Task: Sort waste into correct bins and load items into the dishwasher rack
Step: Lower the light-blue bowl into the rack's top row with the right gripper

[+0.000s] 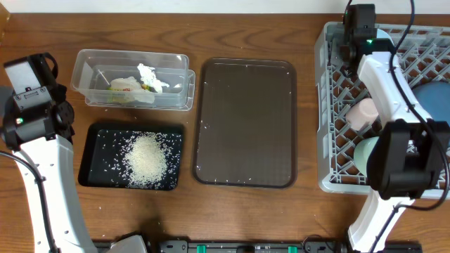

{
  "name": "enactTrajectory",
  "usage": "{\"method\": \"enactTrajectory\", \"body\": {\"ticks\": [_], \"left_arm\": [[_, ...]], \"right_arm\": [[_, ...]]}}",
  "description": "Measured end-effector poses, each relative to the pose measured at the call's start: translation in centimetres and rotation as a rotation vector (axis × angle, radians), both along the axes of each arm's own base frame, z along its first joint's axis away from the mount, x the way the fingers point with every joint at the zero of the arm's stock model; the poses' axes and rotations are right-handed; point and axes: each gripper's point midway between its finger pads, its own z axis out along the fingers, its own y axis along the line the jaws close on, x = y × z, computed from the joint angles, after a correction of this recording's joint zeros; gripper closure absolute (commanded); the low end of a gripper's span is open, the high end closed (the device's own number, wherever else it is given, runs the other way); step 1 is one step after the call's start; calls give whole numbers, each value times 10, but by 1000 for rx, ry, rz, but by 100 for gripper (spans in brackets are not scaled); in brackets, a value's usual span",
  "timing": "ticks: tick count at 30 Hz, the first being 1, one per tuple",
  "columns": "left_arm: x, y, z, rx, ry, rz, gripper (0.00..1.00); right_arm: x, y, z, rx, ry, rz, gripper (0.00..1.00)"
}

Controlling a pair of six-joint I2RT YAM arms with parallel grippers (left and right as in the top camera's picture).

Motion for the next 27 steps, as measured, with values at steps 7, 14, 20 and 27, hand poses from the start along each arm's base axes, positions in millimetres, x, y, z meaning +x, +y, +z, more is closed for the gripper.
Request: {"method": "enactTrajectory", "body": {"ticks": [7, 14, 20, 27], "left_arm": [[0, 0, 0, 0, 0, 0, 5], [0, 0, 0, 0, 0, 0, 5], [0, 0, 0, 0, 0, 0, 5], [0, 0, 0, 0, 0, 0, 5]], "right_arm": [[-10, 19, 76, 236, -148, 110, 99], [-26, -1, 110, 571, -220, 235, 99], [-31, -15, 89, 863, -192, 317, 99], [-28, -30, 54, 1092, -181, 371, 99]]}}
